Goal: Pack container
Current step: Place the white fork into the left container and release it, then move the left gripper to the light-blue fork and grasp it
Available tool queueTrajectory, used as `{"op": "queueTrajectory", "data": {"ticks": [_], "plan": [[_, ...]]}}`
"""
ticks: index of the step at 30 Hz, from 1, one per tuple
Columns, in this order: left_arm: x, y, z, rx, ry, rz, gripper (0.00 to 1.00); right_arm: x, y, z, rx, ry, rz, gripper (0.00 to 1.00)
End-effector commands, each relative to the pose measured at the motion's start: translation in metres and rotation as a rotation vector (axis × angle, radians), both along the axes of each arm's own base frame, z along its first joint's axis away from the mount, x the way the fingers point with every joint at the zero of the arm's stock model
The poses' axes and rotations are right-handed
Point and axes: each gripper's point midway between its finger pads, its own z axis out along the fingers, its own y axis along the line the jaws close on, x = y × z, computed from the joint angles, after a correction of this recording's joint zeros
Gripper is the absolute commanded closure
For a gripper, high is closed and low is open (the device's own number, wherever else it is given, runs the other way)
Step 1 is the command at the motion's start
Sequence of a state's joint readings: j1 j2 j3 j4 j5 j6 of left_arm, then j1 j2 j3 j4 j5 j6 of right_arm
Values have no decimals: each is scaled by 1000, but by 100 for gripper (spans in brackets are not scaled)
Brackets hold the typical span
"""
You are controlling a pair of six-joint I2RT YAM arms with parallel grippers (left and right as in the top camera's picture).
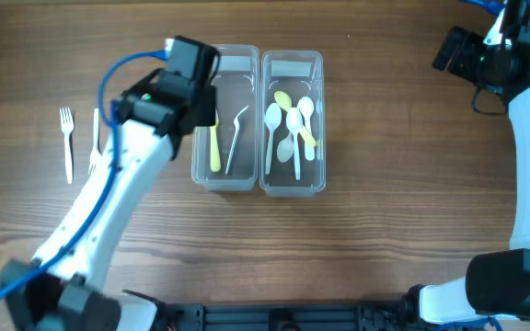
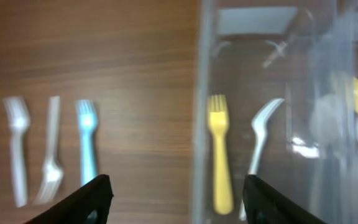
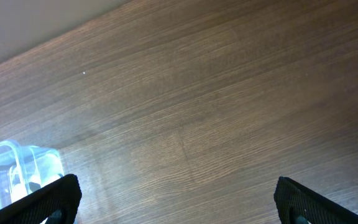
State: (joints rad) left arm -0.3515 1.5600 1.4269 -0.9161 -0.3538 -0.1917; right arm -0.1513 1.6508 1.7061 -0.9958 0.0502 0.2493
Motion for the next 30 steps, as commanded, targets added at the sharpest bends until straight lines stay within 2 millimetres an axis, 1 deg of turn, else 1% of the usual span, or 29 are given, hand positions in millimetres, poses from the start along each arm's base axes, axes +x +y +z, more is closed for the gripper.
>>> {"op": "queueTrajectory", "data": {"ticks": [1, 4, 8, 10, 13, 15, 16, 18, 23, 24, 25, 26, 28, 30], "plan": [[-3, 54, 9, 86, -9, 139, 32, 1, -2, 1, -4, -3, -17, 0], [-2, 82, 2, 82, 16, 211, 37, 1, -2, 1, -4, -3, -17, 0], [-1, 123, -9, 78, 49, 319, 38, 1, -2, 1, -4, -3, -17, 0], [-1, 135, -19, 37, 76, 347, 38, 1, -2, 1, -4, -3, -17, 0], [1, 143, -39, -30, 129, 365, 39, 1, -2, 1, -3, -3, -17, 0], [4, 149, -54, -39, 162, 377, 38, 1, -2, 1, -4, -3, -17, 0], [6, 152, -64, -41, 183, 386, 38, 1, -2, 1, -4, -3, -17, 0], [9, 154, -80, -38, 216, 392, 37, 1, -2, 1, -4, -3, -17, 0], [17, 155, -144, -25, 340, 392, 37, 1, -2, 1, -4, -3, -17, 0], [17, 155, -152, -23, 353, 393, 38, 1, -2, 1, -4, -3, -17, 0], [18, 154, -166, -25, 380, 391, 41, 1, -2, 1, -4, -2, -17, 0], [18, 151, -175, -39, 395, 386, 42, 1, -2, 1, -4, -3, -17, 0], [20, 146, -192, -70, 418, 375, 43, 1, -2, 1, -4, -3, -17, 0], [21, 142, -199, -89, 426, 369, 41, 1, -2, 1, -4, -2, -17, 0]]}}
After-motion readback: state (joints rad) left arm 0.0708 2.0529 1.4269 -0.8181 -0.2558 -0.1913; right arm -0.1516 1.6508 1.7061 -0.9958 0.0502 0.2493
